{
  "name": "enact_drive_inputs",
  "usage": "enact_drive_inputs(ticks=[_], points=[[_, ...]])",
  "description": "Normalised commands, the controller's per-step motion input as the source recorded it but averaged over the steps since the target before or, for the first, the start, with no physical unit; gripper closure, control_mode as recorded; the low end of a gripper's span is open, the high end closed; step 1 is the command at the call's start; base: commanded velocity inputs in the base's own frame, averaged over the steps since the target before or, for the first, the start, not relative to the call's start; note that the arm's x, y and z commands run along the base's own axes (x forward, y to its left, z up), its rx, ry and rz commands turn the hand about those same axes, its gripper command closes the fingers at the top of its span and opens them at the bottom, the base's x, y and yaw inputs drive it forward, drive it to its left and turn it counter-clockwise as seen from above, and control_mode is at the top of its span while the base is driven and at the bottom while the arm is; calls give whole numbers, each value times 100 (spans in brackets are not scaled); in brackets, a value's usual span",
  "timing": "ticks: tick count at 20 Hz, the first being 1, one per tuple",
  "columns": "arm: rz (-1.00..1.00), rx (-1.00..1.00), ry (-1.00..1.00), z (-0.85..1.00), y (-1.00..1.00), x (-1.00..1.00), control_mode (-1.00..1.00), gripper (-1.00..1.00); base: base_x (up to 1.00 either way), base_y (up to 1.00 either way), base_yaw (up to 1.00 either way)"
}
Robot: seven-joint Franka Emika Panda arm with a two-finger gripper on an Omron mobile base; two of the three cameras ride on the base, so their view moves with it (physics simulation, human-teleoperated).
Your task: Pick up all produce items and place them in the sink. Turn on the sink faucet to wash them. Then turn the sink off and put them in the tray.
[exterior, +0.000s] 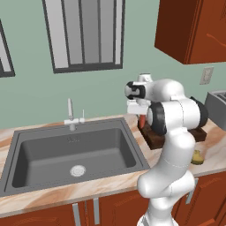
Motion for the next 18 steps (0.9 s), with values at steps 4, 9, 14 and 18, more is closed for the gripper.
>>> enact_drive_inputs(ticks=[4, 9, 14, 18], points=[[-11, 0, 0, 3, -43, -5, -100, 100, 0, 0, 0], [-11, 0, 0, 0, -46, -3, -100, 100, 0, 0, 0], [-11, 0, 0, 0, -42, 0, -100, 100, 0, 0, 0], [-9, 0, -2, -14, -36, -3, -100, 100, 0, 0, 0]])
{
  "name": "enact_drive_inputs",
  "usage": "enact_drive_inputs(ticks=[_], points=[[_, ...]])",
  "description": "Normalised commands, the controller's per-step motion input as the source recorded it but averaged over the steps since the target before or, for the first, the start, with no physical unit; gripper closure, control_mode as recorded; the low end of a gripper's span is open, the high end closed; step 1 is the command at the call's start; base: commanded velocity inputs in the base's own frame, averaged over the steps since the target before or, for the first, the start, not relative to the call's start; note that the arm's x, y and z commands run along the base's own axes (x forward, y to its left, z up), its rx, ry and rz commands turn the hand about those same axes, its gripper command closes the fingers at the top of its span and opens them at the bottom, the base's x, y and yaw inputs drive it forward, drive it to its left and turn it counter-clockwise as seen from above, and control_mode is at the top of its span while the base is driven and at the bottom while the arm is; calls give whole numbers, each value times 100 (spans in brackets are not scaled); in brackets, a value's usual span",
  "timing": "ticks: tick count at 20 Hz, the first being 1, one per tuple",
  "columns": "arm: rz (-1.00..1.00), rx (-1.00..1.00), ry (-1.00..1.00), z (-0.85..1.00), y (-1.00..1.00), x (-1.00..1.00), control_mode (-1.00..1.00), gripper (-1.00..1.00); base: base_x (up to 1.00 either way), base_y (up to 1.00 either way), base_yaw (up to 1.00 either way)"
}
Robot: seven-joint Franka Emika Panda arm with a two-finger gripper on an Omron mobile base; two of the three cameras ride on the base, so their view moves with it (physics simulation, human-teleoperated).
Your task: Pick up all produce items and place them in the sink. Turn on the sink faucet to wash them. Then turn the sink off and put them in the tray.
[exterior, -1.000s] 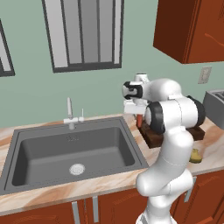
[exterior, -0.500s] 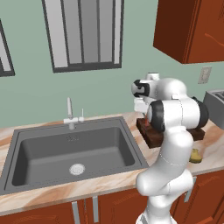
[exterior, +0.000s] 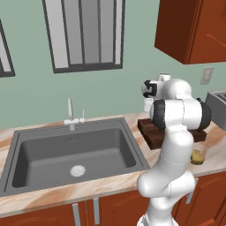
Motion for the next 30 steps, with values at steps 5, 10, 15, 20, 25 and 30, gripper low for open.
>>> enact_drive_inputs(ticks=[5, 10, 15, 20, 25, 30], points=[[-10, 0, -5, -26, -27, -7, -100, 100, 0, 0, 0], [-9, 0, -1, -27, -18, 0, -100, 100, 0, 0, 0], [-9, 0, 0, -21, -11, 0, -100, 100, 0, 0, 0], [-9, 0, 0, -20, -8, 1, -100, 100, 0, 0, 0], [-9, 0, 0, -20, -5, 2, -100, 100, 0, 0, 0], [-7, 0, 0, -16, -2, 0, -100, 100, 0, 0, 0]])
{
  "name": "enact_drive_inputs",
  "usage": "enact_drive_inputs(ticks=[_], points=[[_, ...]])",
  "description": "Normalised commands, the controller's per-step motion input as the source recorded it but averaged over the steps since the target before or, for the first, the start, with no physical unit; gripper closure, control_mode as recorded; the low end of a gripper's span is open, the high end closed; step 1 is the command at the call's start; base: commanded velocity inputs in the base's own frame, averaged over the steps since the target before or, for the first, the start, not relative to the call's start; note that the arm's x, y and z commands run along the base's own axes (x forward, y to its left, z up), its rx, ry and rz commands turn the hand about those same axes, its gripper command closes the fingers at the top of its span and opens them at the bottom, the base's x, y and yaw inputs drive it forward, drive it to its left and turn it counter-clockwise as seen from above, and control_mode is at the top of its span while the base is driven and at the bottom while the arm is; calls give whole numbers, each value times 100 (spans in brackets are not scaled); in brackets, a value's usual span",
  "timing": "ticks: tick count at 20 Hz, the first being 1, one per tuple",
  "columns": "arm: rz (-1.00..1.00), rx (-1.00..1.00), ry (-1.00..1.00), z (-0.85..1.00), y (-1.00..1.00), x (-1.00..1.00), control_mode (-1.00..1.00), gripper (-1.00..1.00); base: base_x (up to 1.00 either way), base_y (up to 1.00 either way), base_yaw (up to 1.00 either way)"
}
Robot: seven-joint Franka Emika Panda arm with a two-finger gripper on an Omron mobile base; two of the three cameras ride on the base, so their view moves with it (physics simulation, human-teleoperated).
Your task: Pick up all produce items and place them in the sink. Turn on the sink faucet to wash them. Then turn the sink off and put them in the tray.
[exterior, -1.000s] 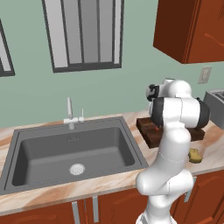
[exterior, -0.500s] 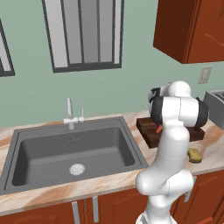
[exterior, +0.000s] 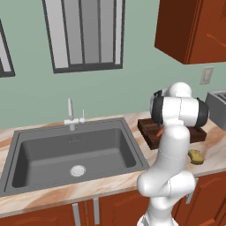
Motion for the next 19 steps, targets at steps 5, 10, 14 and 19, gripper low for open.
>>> enact_drive_inputs(ticks=[5, 10, 14, 19], points=[[-5, 0, 0, -15, -1, 0, -100, 100, 0, 0, 0], [-3, 0, 0, -14, -1, 0, -100, 100, 0, 0, 0], [-1, 0, 0, -17, 0, 0, -100, 100, 0, 0, 0], [-1, 0, 0, -19, 0, 0, -100, 100, 0, 0, 0]])
